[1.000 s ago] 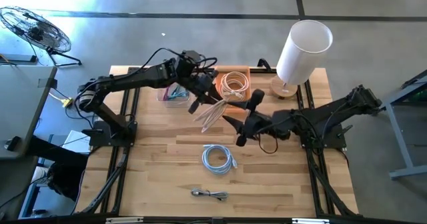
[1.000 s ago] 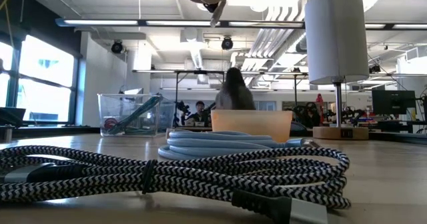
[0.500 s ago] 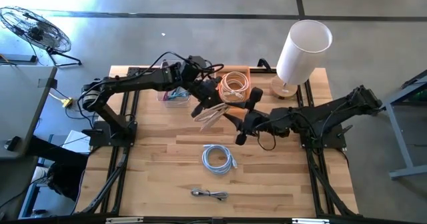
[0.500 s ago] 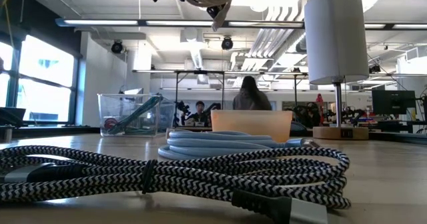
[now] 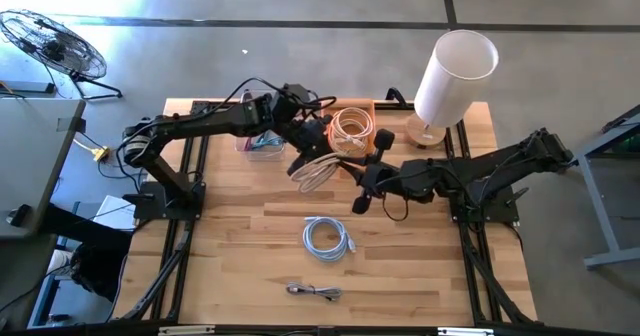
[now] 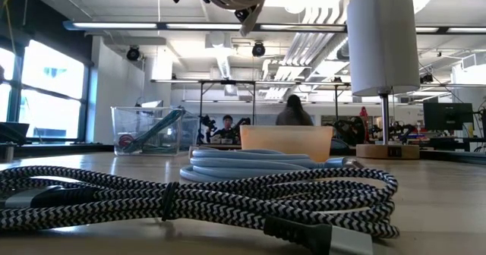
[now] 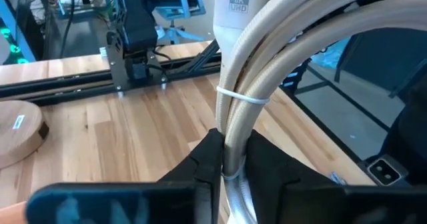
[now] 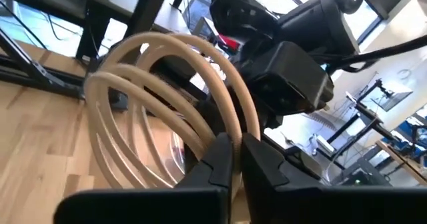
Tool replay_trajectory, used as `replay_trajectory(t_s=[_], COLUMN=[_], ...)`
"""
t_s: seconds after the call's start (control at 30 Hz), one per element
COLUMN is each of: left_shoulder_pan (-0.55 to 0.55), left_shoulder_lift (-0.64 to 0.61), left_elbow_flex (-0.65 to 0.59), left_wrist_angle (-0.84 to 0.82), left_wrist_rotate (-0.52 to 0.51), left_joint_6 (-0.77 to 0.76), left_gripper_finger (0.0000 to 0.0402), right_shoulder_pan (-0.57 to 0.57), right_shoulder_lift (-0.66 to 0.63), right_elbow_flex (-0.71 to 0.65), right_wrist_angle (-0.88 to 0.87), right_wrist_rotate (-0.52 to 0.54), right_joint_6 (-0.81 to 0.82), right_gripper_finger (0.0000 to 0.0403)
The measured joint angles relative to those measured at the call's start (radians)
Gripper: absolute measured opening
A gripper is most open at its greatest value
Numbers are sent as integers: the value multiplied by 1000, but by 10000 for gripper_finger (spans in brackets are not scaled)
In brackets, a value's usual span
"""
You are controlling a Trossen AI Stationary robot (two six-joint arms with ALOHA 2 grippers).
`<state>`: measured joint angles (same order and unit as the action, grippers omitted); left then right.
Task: Pick & Place USB Port
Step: Put the white HDMI cable into the orange bin
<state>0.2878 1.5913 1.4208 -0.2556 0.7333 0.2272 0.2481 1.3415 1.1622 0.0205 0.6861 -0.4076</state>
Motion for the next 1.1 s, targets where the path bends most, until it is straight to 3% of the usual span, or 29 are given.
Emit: replay_trajectory(t_s=[0.33,0.5,0.57,0.7,0.8,0.93,1.1], left_shoulder_pan=[0,25,41,77,97,97,89], left_shoulder_lift=[-10,-25,-44,-106,-159,-229,-311], left_elbow_flex=[2,2,2,2,1,2,2], left_wrist_angle=[-29,-107,-186,-418,-559,-650,-646], left_wrist_rotate=[-81,-106,-201,-572,-771,-871,-878], left_joint_6=[12,79,116,155,208,218,216], left_gripper_finger=[162,199,203,196,186,182,182], right_shoulder_pan=[-1,7,17,39,35,-35,-144], right_shoulder_lift=[2,-7,-17,-44,-61,-57,-8], right_elbow_flex=[-3,-3,-3,-3,-2,-2,-2], right_wrist_angle=[-47,-104,-132,-187,-268,-405,-470], right_wrist_rotate=[14,97,131,204,253,191,115], right_joint_6=[21,35,48,83,161,342,411], right_gripper_finger=[4,3,3,3,3,3,3])
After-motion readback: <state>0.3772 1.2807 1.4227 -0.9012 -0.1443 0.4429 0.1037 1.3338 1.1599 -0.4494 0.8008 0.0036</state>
